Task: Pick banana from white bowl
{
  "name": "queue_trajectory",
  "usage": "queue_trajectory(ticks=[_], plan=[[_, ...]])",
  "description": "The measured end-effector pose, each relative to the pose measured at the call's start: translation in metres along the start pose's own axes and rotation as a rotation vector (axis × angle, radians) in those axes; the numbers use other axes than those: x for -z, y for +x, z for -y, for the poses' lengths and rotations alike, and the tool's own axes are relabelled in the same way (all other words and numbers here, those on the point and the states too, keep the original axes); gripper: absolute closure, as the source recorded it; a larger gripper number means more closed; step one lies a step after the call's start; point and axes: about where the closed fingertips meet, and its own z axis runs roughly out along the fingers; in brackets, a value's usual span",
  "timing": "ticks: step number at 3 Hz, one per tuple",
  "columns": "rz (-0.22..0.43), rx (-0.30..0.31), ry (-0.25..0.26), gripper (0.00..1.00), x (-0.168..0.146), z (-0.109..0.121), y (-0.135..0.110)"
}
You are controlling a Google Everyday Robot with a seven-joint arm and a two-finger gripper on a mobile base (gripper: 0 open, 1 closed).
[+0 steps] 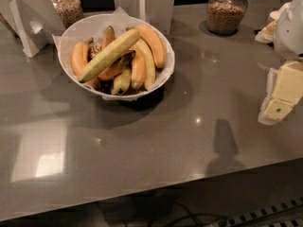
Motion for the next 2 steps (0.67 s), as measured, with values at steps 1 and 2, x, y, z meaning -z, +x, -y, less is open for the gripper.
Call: queue_trajectory(ticks=[1, 2], plan=[[0.000, 0.000, 0.000, 0.00, 0.0000, 0.0000, 0.0000], [0.060, 0.024, 0.022, 0.00, -0.0030, 0.0064, -0.0076]])
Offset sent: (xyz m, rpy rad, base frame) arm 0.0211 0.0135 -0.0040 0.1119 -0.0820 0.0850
